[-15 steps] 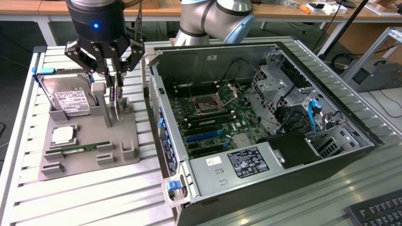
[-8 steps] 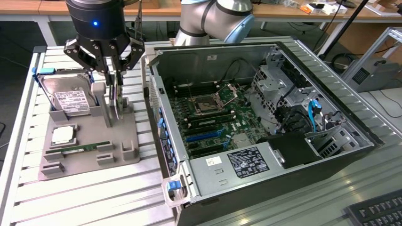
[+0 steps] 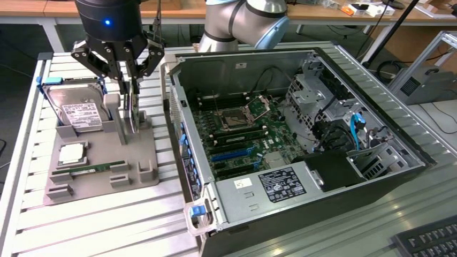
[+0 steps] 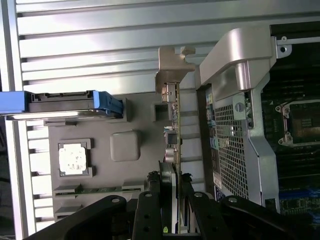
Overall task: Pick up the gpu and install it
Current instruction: 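Pick up the gpu and move the gpu toward the slot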
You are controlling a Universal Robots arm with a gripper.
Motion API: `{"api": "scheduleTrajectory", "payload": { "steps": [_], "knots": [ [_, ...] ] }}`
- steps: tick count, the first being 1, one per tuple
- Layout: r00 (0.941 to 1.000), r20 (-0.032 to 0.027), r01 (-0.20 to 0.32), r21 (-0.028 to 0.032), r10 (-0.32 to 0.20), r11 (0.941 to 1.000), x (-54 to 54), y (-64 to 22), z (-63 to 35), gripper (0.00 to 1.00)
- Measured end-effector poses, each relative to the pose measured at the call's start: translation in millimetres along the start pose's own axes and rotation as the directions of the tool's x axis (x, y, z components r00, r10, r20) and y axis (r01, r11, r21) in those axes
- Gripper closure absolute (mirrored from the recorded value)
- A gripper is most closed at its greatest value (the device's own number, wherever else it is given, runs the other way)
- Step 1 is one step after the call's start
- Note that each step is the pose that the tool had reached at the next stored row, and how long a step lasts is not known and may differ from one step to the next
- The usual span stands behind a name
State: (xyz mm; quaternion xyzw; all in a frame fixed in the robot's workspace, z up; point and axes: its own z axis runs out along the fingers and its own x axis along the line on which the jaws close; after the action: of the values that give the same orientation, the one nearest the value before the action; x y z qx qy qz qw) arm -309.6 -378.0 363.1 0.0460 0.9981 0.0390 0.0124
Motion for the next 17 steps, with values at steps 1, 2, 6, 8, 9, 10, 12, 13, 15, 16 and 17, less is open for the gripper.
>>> {"api": "scheduleTrajectory", "payload": {
  "steps": [1,2,6,8,9,10,12,13,15,16,17],
  "knots": [
    [1.0,-0.0001,0.0,-0.0007,0.0,1.0,0.0,0.1,-1.0,0.74],
    [1.0,-0.0002,0.0,-0.0011,0.0,1.0,0.0,0.2,-1.8,0.74],
    [1.0,-0.0002,0.0,-0.0021,0.0,1.0,0.0,0.3,-3.6,0.74],
    [1.0,-0.0002,0.0,-0.0024,0.0,1.0,-0.1,0.4,-4.7,0.74],
    [1.0,-0.0002,0.0,-0.0025,0.0,1.0,-0.1,0.4,-5.1,0.74],
    [1.0,-0.0002,0.0,-0.0026,0.0,1.0,-0.1,0.5,-5.6,0.74],
    [1.0,-0.0003,0.0,-0.0028,0.0,1.0,-0.1,0.5,-6.3,0.74],
    [1.0,-0.0003,0.0,-0.003,0.0,1.0,-0.1,0.5,-6.6,0.74],
    [1.0,-0.0004,0.0,-0.0034,0.0,1.0,-0.2,0.6,-7.3,0.74],
    [1.0,-0.0003,0.0,-0.0036,0.0,1.0,-0.2,0.6,-7.6,0.74],
    [1.0,-0.0003,0.0,-0.0038,0.0,1.0,-0.2,0.6,-7.8,0.74]
  ]
}}
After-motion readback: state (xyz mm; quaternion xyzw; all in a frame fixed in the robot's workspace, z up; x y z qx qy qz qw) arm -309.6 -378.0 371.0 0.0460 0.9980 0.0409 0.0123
